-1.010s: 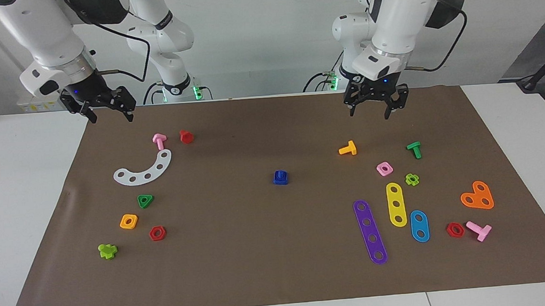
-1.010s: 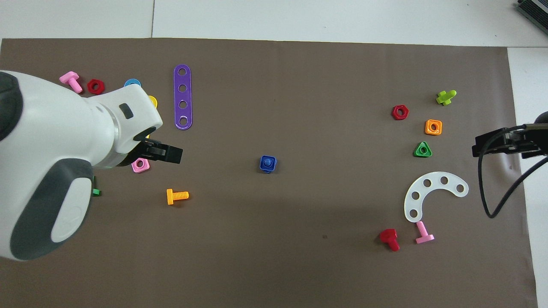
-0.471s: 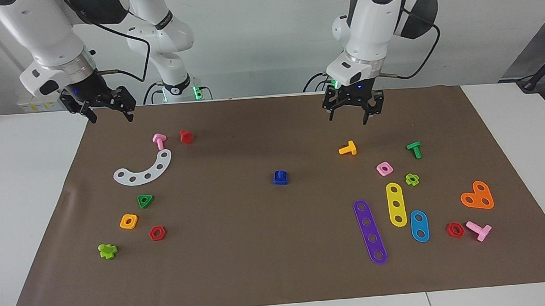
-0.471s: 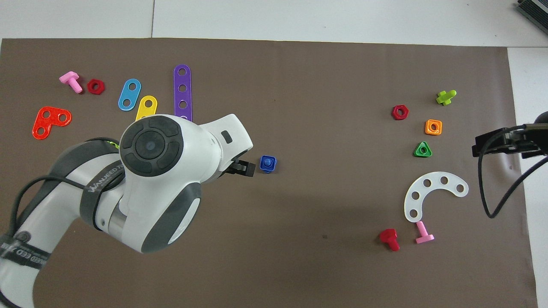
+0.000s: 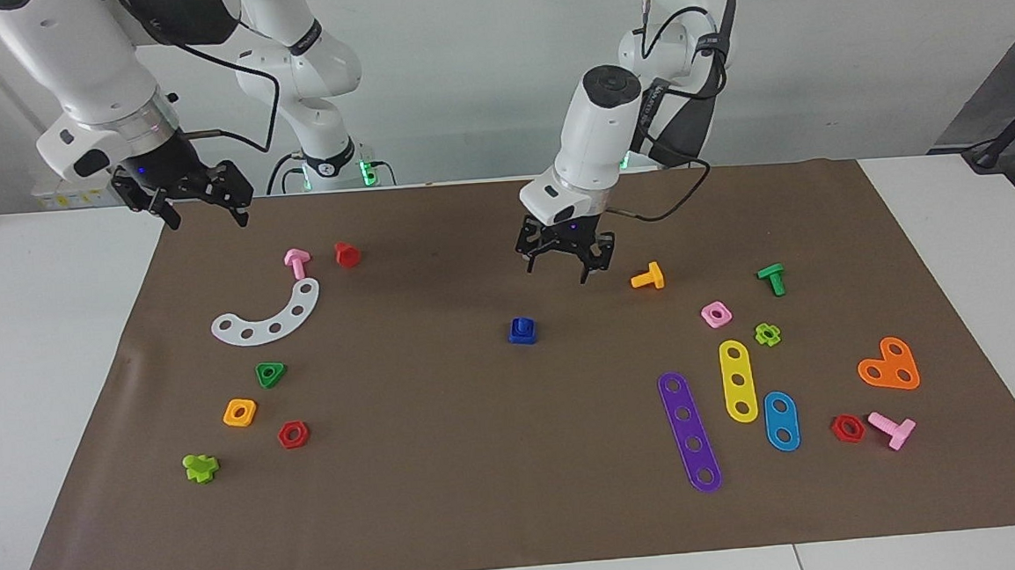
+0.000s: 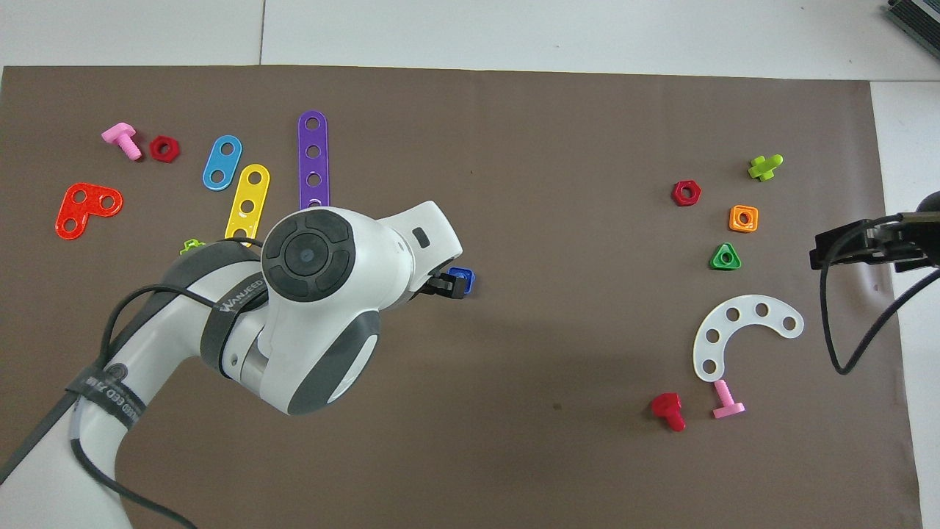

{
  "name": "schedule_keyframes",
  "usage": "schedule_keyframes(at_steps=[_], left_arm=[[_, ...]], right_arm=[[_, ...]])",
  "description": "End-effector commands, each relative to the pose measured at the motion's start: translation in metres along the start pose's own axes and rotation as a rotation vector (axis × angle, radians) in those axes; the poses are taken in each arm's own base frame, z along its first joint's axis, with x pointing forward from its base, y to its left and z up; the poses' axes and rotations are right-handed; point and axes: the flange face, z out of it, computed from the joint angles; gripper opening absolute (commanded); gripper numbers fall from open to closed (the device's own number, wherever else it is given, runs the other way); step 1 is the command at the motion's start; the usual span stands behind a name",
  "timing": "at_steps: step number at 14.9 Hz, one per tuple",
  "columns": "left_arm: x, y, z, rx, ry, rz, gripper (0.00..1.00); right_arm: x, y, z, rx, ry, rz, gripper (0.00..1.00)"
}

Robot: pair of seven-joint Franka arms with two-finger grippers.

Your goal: Unscrew and place screws in storage area

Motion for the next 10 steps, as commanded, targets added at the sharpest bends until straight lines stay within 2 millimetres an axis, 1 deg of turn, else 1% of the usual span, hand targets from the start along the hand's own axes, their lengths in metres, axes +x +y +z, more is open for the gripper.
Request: schedule_keyframes(at_steps=[1,4,5,7,8,10], left_arm=[[0.006,0.012,0.037,0.038,0.023,-0.009,0.94],[0.014,0.025,0.061,0.029,0.014,-0.021,0.92],[0.019,0.033,0.073,0.031,0.011,-0.022,0.91],[0.027,0.032,0.086,0.06,0.035,-0.039,0.9],[0.028,0.032,0.091,0.058,0.042,-0.039,0.9],[0.026,0.033,0.108,0.04,0.032,-0.039,0.87]], right_arm=[[-0.006,-0.001,-0.003,0.01,0.0,0.006,1.0],[-0.006,-0.001,-0.003,0.008,0.001,0.006,1.0],[-0.006,-0.001,-0.003,0.01,0.0,0.006,1.0],[-0.006,-0.001,-0.004,0.01,0.003,0.006,1.0],[-0.006,-0.001,-0.004,0.01,0.003,0.006,1.0],[-0.006,-0.001,-0.003,0.01,0.0,0.006,1.0]])
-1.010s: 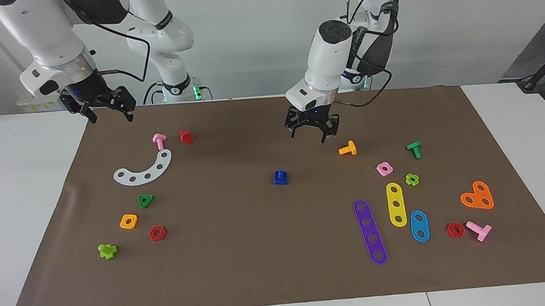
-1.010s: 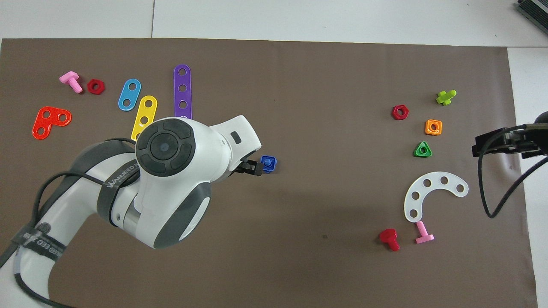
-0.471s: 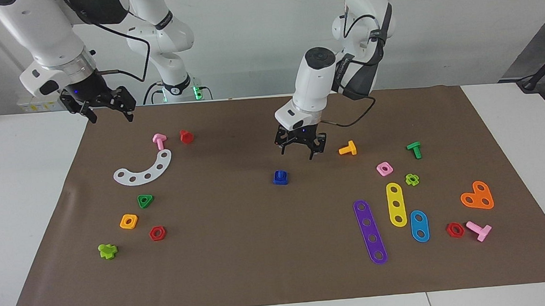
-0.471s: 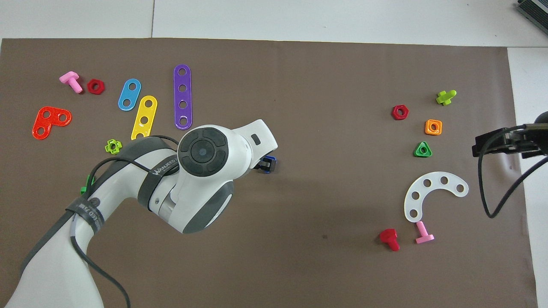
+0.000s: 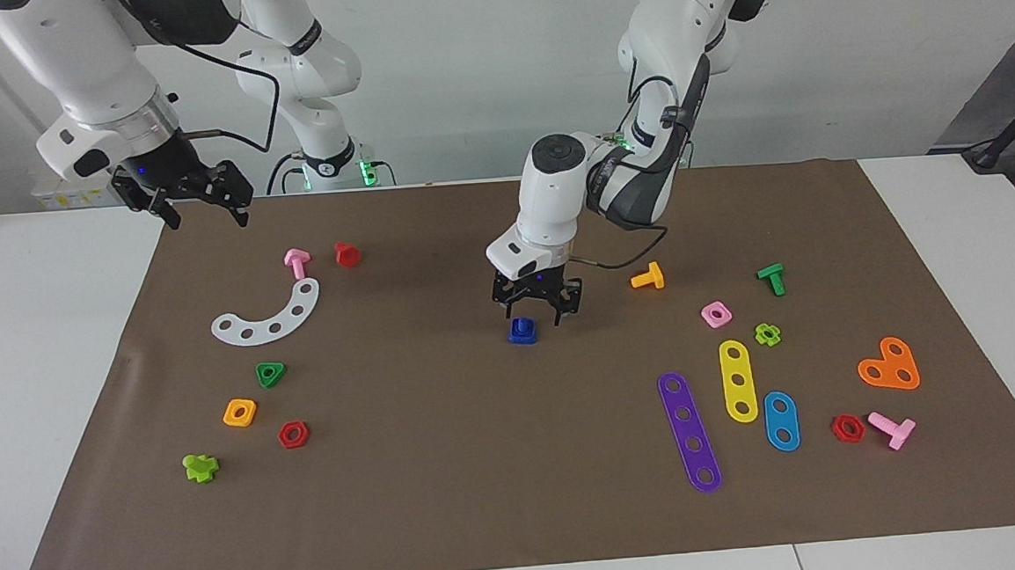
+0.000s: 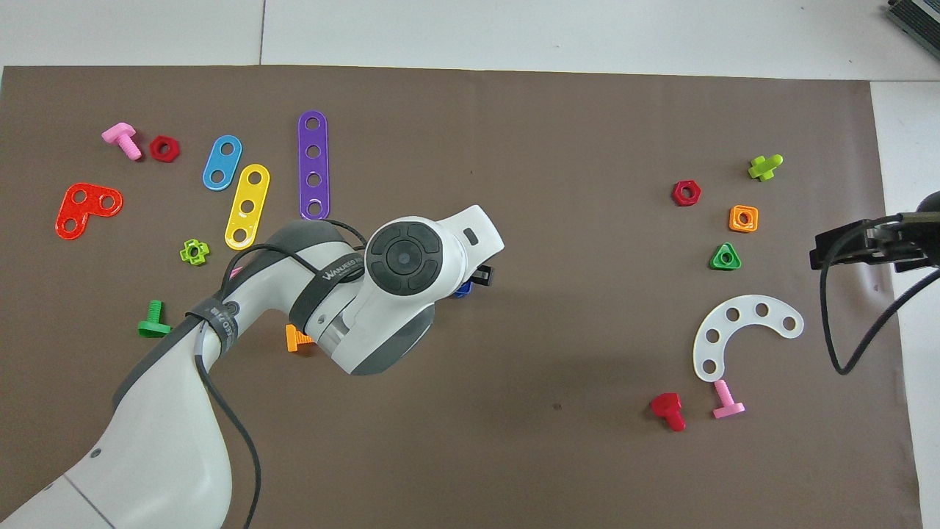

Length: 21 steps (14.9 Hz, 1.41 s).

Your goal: Unscrew and place screws in storage area

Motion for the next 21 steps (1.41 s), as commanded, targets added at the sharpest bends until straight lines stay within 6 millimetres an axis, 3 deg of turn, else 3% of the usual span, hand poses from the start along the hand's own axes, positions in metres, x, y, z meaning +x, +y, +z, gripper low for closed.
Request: schedule_keyframes(at_steps=[1,7,17,21], left_arm=[[0.003,0.008,0.015,-0.009,0.01,-0.002,0.86],[-0.014,0.017,0.033,0.001,-0.01,0.005,0.8],[-0.023,0.017,0.043,-0.005,-0.014,0.0,0.73],[-0.023,0.017,0.043,0.008,-0.005,0.017,0.59]], right_arm=[[-0.006,-0.001,-0.004,0.008,0.003,0.006,1.0],[-0.006,-0.001,-0.003,0.01,0.001,0.006,1.0],[-0.006,-0.001,-0.003,0.01,0.001,0.006,1.0],[-0.006,-0.001,-0.003,0.01,0.001,0.006,1.0]])
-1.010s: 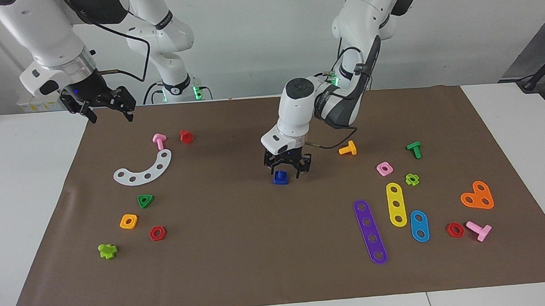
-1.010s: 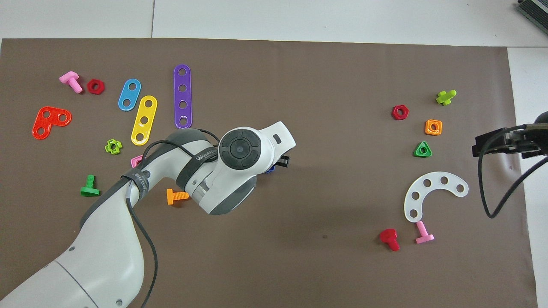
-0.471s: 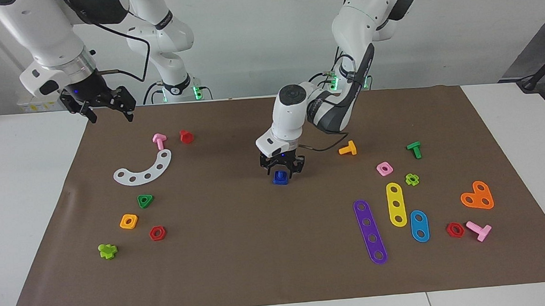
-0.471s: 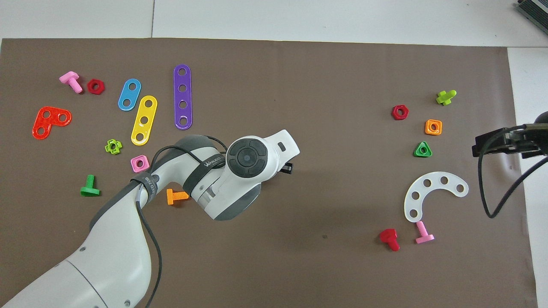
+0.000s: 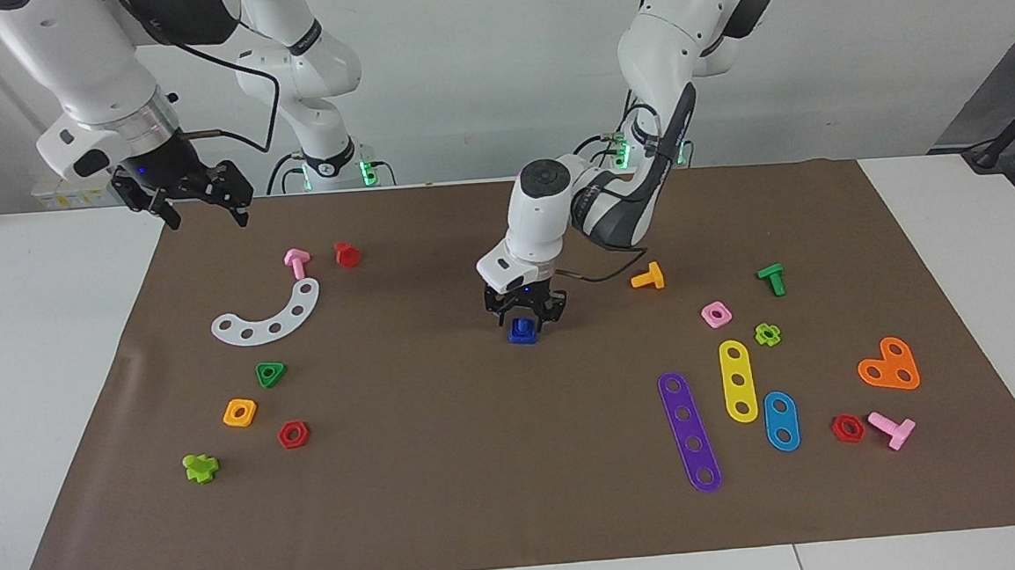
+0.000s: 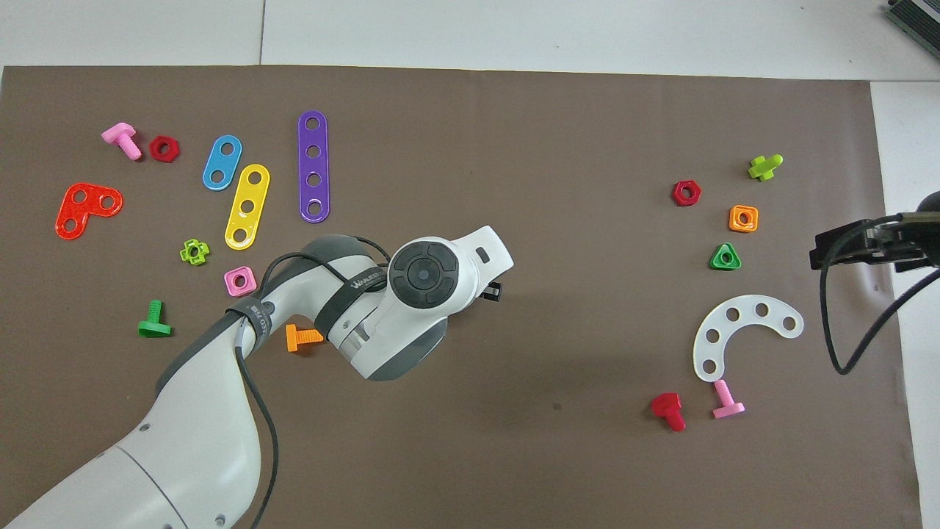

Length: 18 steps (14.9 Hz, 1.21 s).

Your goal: Unscrew and place screws in storage area

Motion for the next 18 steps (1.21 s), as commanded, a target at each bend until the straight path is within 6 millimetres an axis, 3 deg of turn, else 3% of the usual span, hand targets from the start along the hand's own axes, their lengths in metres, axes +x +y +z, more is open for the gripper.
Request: schedule_keyframes(at_steps=[1,6,15,18], left_arm=[[-0.003,0.001,0.004,0.016,0.023,0.007,0.56],[0.001,0.001,0.0,0.017,0.027,0.003,0.3],[0.008,0.004,-0.023,0.032,0.033,-0.017,0.29],[0.007,0.005,-0.043,0.052,0.04,-0.018,0.29]], right_arm=[[-0.006,-0.001,-0.003,0.008,0.001,0.006,1.0],[-0.006,-0.001,-0.003,0.01,0.001,0.006,1.0],[-0.006,-0.001,-0.003,0.01,0.001,0.006,1.0],[-0.006,-0.001,-0.003,0.01,0.001,0.006,1.0]])
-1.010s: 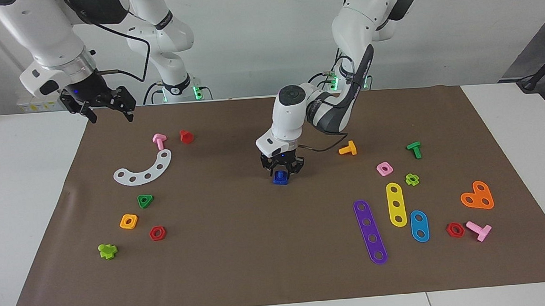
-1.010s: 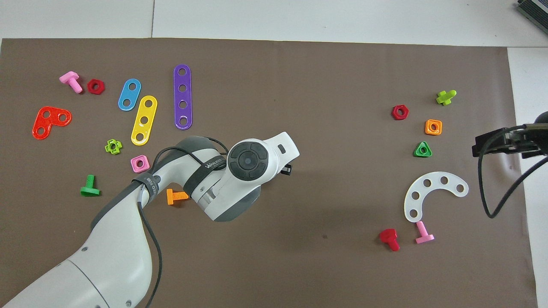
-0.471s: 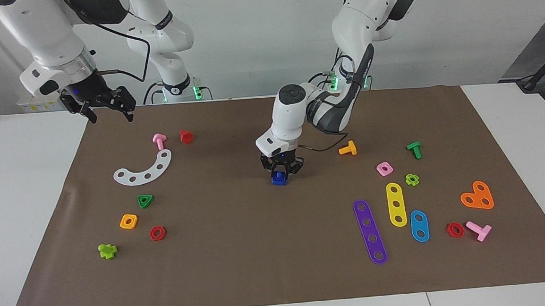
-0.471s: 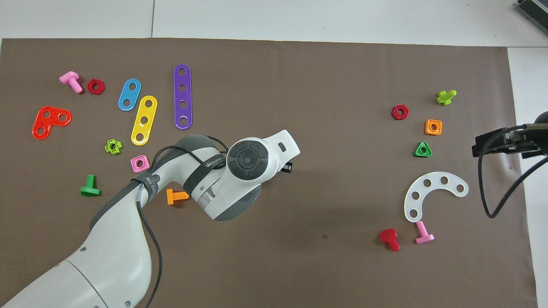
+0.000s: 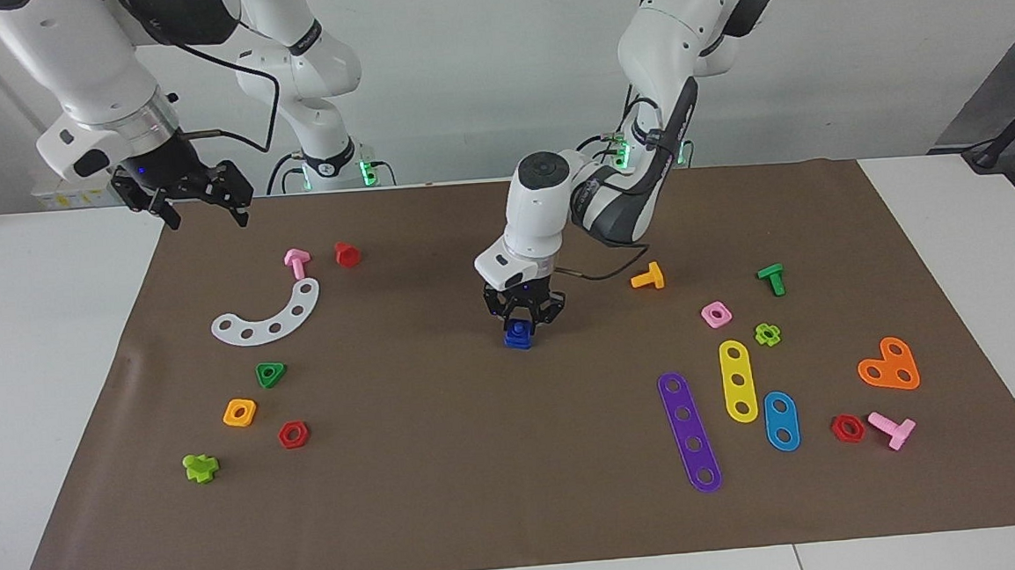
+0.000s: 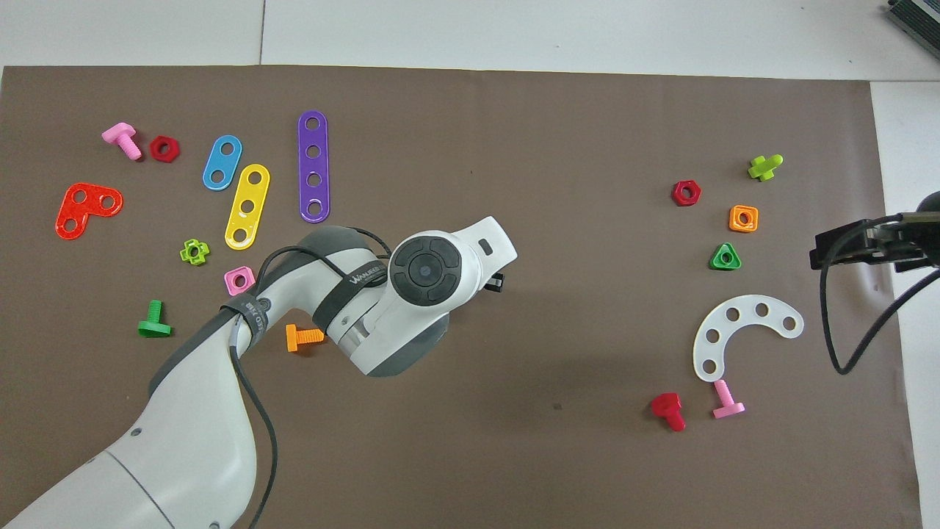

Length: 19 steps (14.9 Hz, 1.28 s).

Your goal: Unscrew and place screws in storage area

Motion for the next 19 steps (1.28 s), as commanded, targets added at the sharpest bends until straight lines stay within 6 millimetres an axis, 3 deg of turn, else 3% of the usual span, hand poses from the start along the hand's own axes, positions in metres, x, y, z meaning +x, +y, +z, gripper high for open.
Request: schedule_keyframes(at_steps=[1,7,9,12,16,18,19], left_arm=[[-0.005,0.0,-0.026,0.05,0.001,-0.011,0.29],[-0.005,-0.008,-0.045,0.076,0.004,-0.02,0.3],[-0.006,-0.021,-0.048,0.103,-0.011,-0.032,0.29],[0.0,-0.058,-0.058,0.155,-0.019,-0.048,0.28],[0.006,-0.114,-0.054,0.187,-0.034,-0.065,0.24],[0.006,-0.137,-0.05,0.162,-0.06,-0.092,0.16],[0.005,-0.155,-0.047,0.154,-0.074,-0.111,0.12]], right_arm=[[-0.006,-0.001,-0.003,0.008,0.0,0.006,1.0],[-0.006,-0.001,-0.003,0.01,0.001,0.006,1.0],[-0.006,-0.001,-0.003,0.01,0.001,0.006,1.0],[-0.006,0.004,-0.004,0.009,0.003,0.013,1.0],[-0.004,0.009,-0.001,0.011,0.02,0.01,1.0],[0.002,-0.01,-0.001,0.004,0.064,-0.029,1.0],[0.002,-0.033,0.002,-0.004,0.066,-0.052,1.0]])
